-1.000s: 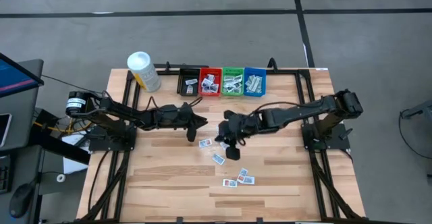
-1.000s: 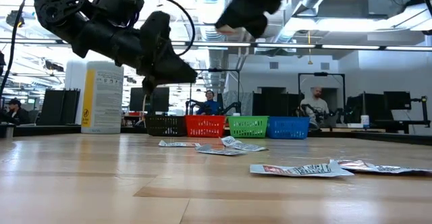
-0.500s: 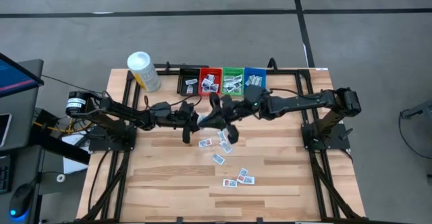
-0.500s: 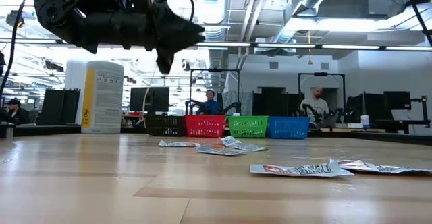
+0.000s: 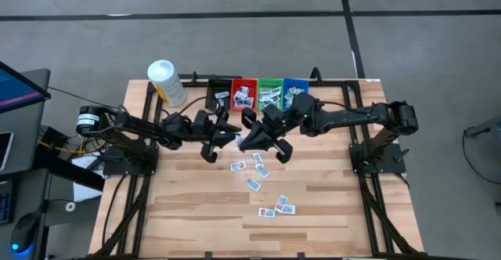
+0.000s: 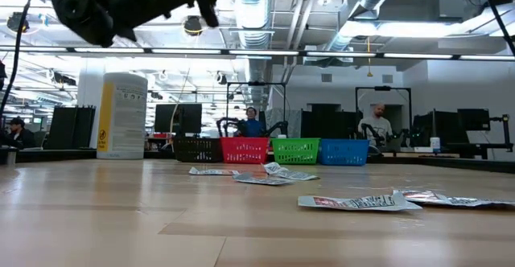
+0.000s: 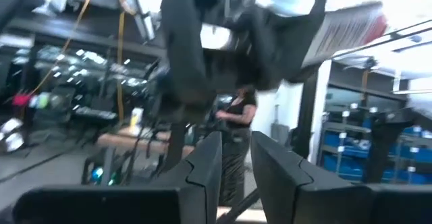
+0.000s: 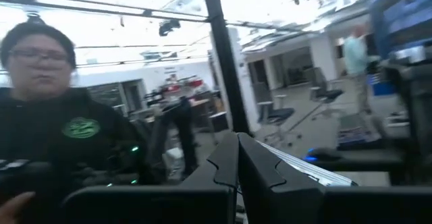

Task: Pick & Place First Aid Supplies
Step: Put the ointment pack into the black bin

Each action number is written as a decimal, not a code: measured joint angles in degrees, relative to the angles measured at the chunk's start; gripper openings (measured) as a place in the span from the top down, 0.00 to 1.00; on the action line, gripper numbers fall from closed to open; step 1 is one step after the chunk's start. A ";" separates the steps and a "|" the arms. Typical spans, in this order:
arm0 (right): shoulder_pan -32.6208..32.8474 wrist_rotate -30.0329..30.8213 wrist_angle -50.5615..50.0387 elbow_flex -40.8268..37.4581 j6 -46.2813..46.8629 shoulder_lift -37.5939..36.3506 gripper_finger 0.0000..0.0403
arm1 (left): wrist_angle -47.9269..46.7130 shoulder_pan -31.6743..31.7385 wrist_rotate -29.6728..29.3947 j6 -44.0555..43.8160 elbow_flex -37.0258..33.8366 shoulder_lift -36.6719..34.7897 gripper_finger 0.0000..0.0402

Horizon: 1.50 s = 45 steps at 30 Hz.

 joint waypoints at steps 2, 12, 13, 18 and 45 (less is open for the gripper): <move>0.01 -1.67 0.07 0.00 1.39 0.00 1.00 | 0.03 0.00 1.70 0.07 1.60 0.00 0.80; 0.81 -3.14 0.21 0.00 2.99 0.00 1.00 | 0.00 0.00 3.37 2.45 3.62 -0.01 0.80; 0.80 -3.14 0.15 0.00 2.98 0.00 1.00 | -0.02 0.00 3.97 3.17 3.90 0.02 0.80; 0.31 -3.07 -0.21 0.00 2.98 -0.02 1.00 | 0.11 0.00 6.88 6.55 5.51 0.02 0.80; -0.53 -2.81 -0.65 0.00 3.05 -0.02 1.00 | 2.80 -0.04 9.87 11.49 7.59 -0.01 0.80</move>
